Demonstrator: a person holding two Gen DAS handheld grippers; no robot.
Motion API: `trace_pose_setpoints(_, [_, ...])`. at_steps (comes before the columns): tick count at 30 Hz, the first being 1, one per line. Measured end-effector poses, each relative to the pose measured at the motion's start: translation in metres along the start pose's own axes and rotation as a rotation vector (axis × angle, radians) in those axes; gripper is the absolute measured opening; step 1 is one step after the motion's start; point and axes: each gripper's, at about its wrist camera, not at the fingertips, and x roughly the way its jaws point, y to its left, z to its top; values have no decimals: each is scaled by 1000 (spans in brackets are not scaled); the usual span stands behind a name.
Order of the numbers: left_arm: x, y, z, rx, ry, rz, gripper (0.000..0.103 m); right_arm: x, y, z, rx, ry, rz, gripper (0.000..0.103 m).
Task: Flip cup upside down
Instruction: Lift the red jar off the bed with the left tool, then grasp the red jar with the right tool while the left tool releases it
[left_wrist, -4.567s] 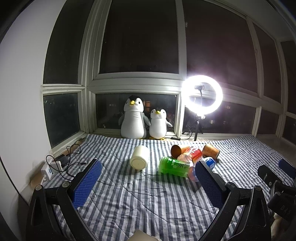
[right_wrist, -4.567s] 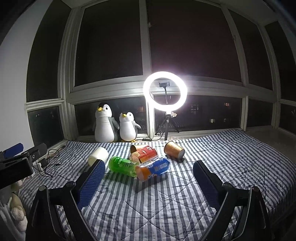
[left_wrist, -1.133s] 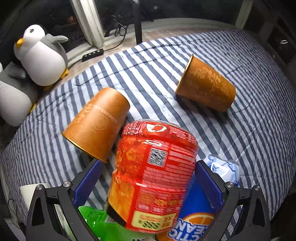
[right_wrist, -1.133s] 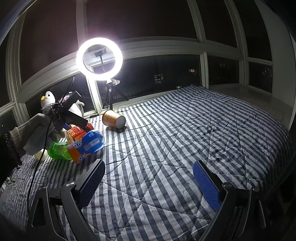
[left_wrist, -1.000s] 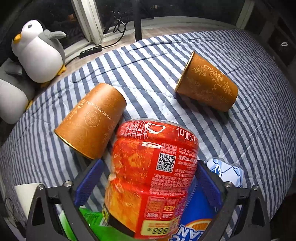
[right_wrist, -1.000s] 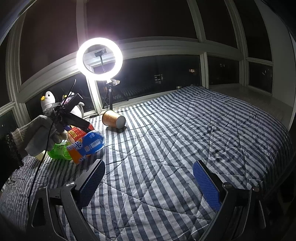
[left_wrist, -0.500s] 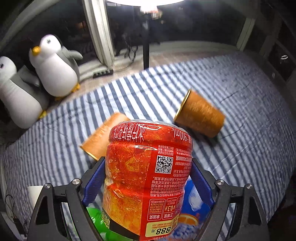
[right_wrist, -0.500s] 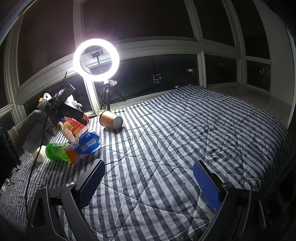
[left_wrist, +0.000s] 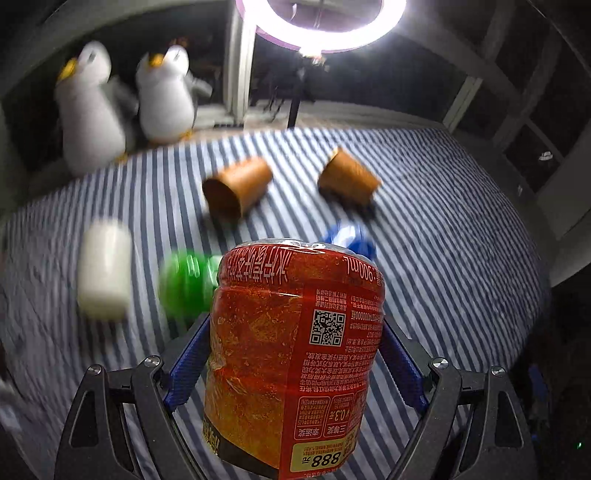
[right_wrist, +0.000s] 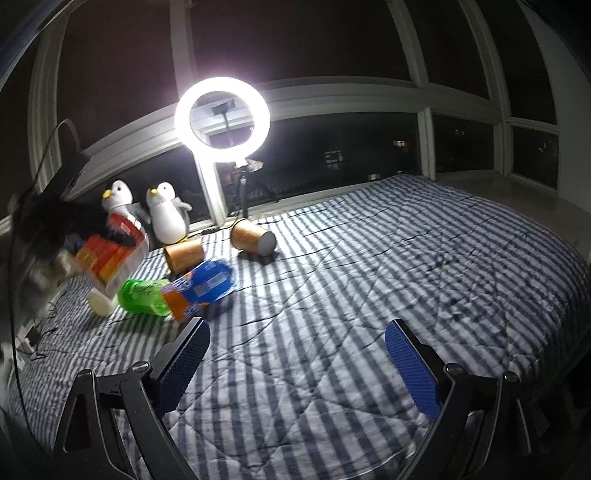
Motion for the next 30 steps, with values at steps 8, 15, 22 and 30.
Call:
trace_pose_setpoints(8, [37,10,-69,-212,80,-122,89,3,21,-9,-51,35,38,94])
trace_pose_setpoints(15, [60,16,-88,-256,83,-102,89,8,23,-17,-30,102,69,94])
trace_pose_setpoints(22, [41,19,-87,-222,50,-103,97,26,31,-13,18,201,151,94])
trace_pose_setpoints(30, [-39,43,-111,-175,-113,-8,97,73,60,5,109,352,286,94])
